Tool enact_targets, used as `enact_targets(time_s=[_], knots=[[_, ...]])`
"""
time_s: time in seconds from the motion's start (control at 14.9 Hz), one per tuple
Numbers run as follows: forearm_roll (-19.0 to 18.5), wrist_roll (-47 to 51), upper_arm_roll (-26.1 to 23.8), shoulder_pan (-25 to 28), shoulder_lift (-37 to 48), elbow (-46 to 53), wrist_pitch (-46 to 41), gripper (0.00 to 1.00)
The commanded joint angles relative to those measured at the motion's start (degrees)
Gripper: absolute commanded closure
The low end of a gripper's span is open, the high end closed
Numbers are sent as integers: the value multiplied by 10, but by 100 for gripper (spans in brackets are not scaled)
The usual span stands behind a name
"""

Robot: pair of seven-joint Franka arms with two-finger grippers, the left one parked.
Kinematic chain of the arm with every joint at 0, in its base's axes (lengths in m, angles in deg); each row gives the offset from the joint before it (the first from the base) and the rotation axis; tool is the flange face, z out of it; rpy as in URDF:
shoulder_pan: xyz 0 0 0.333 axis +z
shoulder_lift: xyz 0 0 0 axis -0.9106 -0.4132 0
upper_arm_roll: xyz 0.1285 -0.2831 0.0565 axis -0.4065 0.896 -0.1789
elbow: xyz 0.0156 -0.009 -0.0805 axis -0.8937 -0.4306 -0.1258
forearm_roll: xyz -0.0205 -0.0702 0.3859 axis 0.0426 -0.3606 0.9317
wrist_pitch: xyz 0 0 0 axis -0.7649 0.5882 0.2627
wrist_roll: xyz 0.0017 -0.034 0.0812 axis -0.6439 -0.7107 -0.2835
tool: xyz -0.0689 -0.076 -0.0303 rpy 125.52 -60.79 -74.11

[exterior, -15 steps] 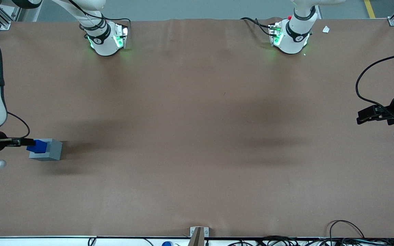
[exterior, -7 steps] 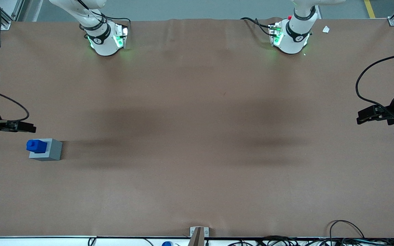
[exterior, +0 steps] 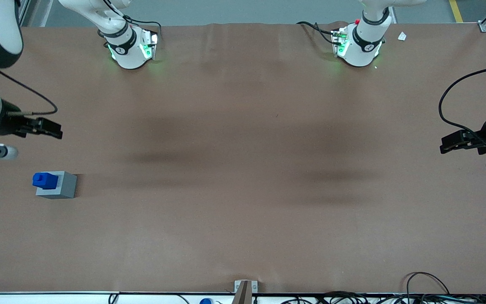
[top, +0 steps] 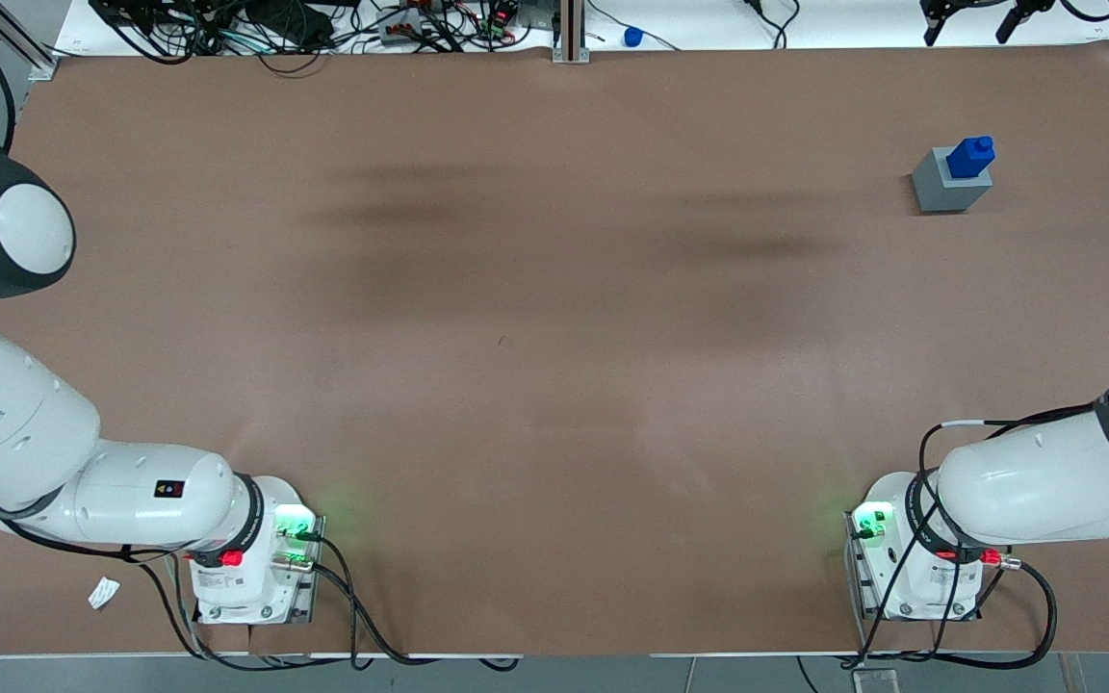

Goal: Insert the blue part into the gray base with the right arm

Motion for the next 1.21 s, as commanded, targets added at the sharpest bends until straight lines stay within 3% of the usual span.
enact_targets(time_s=[0.0,0.27,0.47,0.8,1.14], knots=[[26,9,4,10,111,-126,43,0],[29,21,3,22,183,-187,41,0],[29,21,4,21,196,-181,22,0],[30,18,9,16,190,-140,10,0],[30,14,8,19,124,-51,0,0]])
